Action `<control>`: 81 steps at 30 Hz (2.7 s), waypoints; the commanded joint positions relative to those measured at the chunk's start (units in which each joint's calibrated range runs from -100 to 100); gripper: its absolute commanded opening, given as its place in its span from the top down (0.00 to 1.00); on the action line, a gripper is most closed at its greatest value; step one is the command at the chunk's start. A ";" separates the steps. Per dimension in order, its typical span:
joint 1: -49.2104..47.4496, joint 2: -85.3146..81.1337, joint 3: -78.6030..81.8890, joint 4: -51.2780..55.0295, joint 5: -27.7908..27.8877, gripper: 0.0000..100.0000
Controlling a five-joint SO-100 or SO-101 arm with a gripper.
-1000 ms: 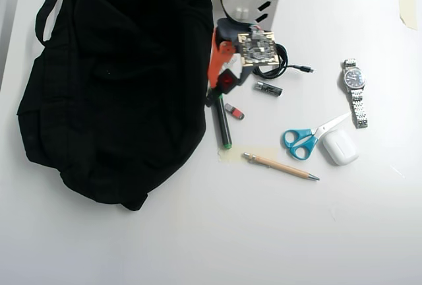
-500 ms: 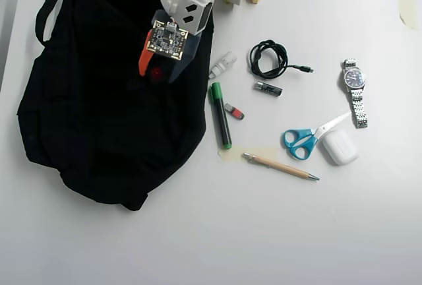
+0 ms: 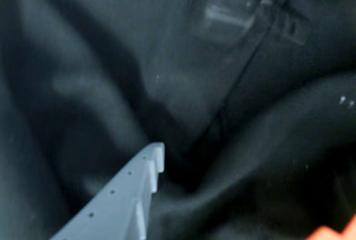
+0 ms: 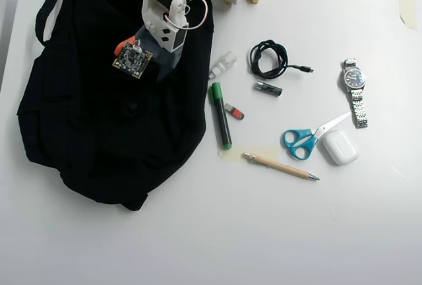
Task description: Put the black bike light into the black bag
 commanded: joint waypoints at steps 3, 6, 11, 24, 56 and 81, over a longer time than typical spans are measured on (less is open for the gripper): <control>-6.20 -19.83 -2.87 11.91 -0.27 0.60; -18.84 -39.33 -2.87 19.58 -3.78 0.71; -39.19 -55.35 -1.43 31.46 -9.49 0.75; -51.30 -61.99 10.16 23.80 -13.32 0.98; -47.11 -80.00 75.30 -28.31 -13.32 0.98; -30.66 -78.75 75.84 -2.82 -12.90 0.98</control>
